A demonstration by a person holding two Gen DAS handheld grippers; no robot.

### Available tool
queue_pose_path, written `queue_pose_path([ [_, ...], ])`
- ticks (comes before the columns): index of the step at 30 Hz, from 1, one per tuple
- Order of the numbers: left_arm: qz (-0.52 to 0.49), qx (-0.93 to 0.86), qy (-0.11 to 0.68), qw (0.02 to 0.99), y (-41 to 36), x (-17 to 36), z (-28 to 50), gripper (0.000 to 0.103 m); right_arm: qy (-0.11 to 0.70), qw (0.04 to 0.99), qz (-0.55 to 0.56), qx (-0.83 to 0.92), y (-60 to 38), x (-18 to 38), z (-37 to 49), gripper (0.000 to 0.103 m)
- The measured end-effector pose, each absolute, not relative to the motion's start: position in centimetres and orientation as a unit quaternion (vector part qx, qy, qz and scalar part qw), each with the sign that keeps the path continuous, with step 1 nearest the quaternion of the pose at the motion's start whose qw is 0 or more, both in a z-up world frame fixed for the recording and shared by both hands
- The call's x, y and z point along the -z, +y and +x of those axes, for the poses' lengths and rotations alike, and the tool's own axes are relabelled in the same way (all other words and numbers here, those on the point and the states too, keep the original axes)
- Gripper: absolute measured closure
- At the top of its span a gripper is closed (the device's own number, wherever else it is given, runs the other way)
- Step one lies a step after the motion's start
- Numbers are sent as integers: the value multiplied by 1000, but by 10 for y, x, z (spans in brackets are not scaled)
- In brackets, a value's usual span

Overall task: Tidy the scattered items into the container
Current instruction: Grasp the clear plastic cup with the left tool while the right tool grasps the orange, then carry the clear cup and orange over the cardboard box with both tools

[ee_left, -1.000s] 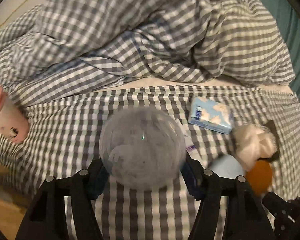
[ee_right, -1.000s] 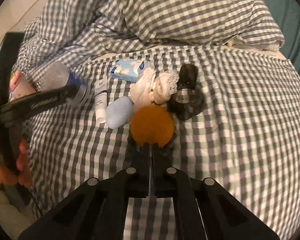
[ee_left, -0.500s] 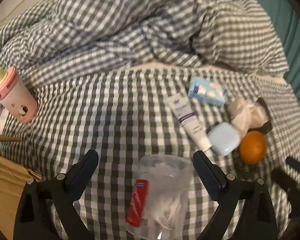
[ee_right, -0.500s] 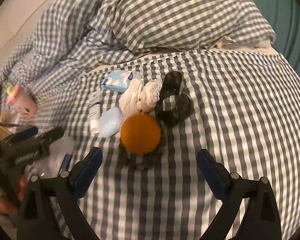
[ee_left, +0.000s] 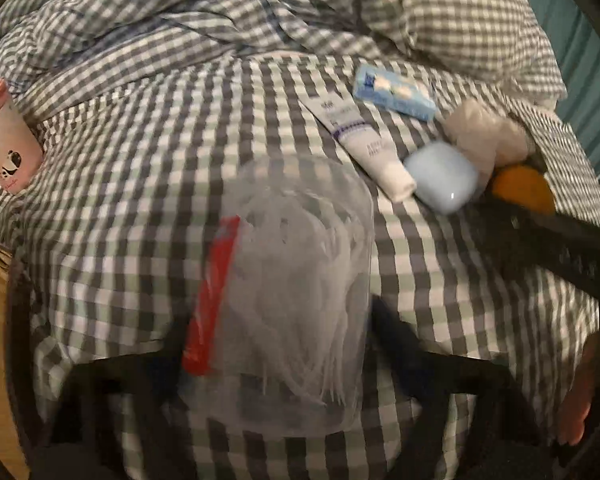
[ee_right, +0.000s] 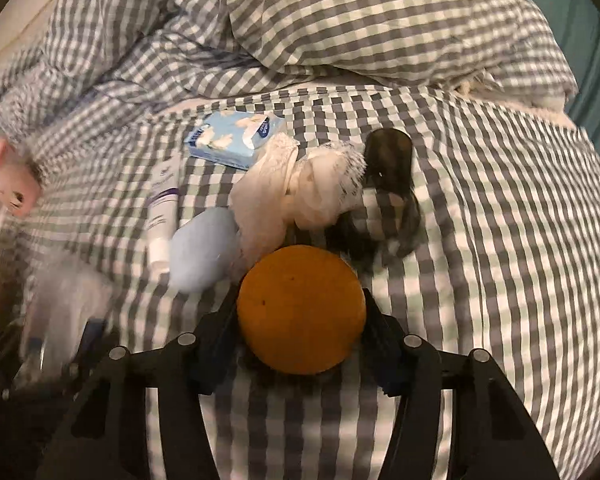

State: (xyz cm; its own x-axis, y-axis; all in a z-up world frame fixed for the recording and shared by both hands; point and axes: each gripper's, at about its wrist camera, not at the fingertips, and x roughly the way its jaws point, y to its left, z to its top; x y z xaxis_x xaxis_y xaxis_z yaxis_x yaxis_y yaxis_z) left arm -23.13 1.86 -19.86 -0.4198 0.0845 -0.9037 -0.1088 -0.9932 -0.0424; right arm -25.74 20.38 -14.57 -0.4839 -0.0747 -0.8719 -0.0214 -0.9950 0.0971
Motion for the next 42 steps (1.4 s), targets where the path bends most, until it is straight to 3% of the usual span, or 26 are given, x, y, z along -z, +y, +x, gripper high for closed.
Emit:
queue_pose_path([
  [6, -533, -845, 12, 39, 13, 185, -224, 40, -78, 27, 497, 864, 211, 124, -219, 48],
  [12, -496, -867, 42, 32, 16, 130, -182, 40, -98, 33, 490, 866, 212, 93, -168, 48],
  [28, -457, -889, 25, 17, -20, 55, -92, 40, -71, 45, 472, 878, 172, 32, -92, 48],
  [42, -394, -912, -53, -104, -188, -23, -28, 40, 17, 178, 433, 883, -24, -28, -88, 48],
])
